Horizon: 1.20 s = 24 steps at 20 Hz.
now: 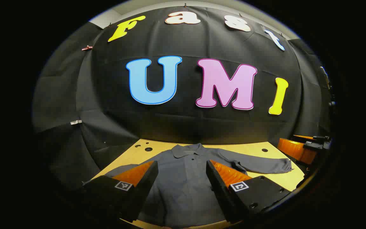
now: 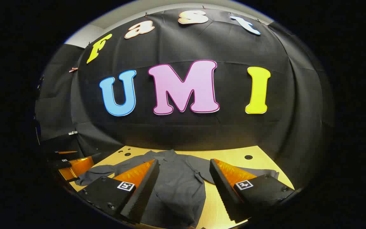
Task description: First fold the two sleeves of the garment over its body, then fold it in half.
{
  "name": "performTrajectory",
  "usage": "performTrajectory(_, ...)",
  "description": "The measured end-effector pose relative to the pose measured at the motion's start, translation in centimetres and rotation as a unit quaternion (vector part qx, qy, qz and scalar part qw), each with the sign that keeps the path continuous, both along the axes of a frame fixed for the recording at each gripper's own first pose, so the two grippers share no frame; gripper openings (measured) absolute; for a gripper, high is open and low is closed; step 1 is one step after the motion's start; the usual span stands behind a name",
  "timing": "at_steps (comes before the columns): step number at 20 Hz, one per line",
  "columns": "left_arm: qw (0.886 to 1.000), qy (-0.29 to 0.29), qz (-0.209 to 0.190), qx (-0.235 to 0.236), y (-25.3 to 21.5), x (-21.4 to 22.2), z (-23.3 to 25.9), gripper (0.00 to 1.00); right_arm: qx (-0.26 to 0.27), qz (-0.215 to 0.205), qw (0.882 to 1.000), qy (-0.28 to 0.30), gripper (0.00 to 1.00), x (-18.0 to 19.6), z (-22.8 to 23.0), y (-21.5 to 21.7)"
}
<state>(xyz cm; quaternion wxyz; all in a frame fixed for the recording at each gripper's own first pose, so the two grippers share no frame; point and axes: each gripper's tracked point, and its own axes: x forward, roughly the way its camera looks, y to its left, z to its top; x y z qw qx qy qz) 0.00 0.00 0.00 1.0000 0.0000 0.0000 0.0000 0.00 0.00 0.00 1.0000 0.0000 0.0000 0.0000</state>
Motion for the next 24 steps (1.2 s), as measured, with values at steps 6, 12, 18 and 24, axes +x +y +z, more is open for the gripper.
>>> performTrajectory(6,1.0,0.0,-0.01,0.005,-1.4,0.8,-0.3,0.96,0.006,-0.02,1.0,-0.005,0.98,0.0,0.0,-2.2)
performTrajectory(12,1.0,-0.002,-0.008,0.011,-1.8,1.4,-0.4,0.96,0.003,-0.028,1.0,0.006,0.98,0.7,-0.5,-3.4)
performTrajectory(18,1.0,0.001,0.009,0.029,-1.1,1.1,-1.4,0.95,0.003,-0.015,1.0,0.018,0.98,1.8,-1.4,-3.8)
performTrajectory(24,0.999,0.006,0.02,0.048,-1.3,0.6,-2.2,0.96,0.003,-0.031,0.999,0.038,0.98,3.3,-2.8,-6.9)
